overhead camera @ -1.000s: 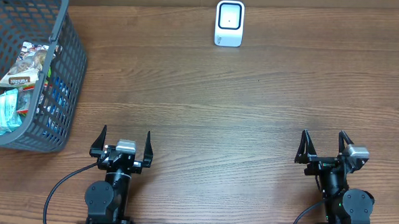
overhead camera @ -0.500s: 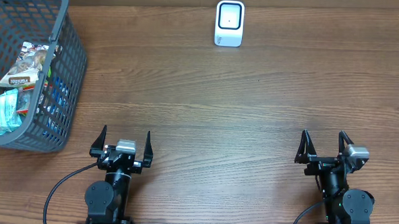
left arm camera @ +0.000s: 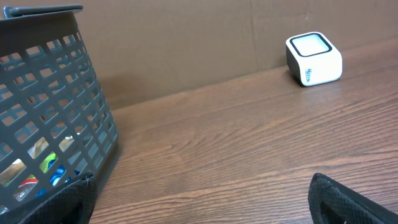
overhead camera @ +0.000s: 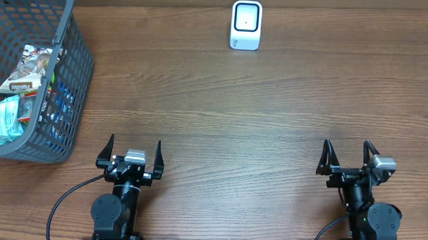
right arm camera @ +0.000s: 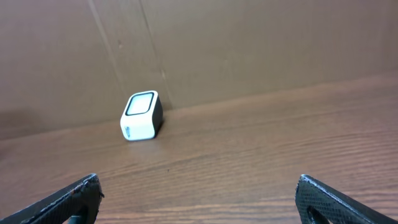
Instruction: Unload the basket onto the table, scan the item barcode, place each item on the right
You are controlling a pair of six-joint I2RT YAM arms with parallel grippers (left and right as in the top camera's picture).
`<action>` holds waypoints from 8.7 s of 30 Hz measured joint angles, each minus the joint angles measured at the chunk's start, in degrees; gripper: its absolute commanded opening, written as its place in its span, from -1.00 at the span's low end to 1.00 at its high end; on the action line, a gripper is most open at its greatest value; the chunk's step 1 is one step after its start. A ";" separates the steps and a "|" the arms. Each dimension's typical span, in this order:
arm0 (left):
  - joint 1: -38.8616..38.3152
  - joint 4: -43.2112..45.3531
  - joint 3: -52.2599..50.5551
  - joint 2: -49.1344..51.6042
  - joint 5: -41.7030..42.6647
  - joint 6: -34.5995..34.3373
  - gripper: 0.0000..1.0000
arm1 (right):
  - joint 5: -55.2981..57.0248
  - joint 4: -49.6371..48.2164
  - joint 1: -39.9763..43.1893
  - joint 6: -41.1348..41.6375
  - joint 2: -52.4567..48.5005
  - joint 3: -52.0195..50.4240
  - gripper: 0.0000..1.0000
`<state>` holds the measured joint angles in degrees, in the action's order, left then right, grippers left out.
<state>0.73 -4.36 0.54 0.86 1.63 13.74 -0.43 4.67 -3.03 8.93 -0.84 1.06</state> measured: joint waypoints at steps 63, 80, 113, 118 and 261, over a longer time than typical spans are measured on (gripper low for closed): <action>0.00 -80.17 150.00 99.23 11.47 -3.04 1.00 | -9.73 68.83 -0.02 -9.60 -75.80 100.28 1.00; 12.28 -81.81 150.81 105.07 -2.01 -18.69 1.00 | -19.78 71.76 -0.02 -9.81 -81.18 100.45 1.00; 34.14 -80.78 151.95 143.01 -10.03 -36.41 0.99 | -20.24 78.68 -0.02 -9.81 -85.79 100.45 1.00; 33.90 -77.68 151.93 147.18 -9.84 -37.68 0.93 | -20.26 78.77 -0.02 -9.81 -85.79 100.45 1.00; 17.57 -90.33 165.57 125.35 82.53 -51.17 -0.91 | -20.35 78.27 -0.02 -10.10 -85.79 100.45 0.50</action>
<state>18.31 -94.70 166.10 126.21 84.16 -37.43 -20.78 82.94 -3.05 -1.17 -86.63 101.51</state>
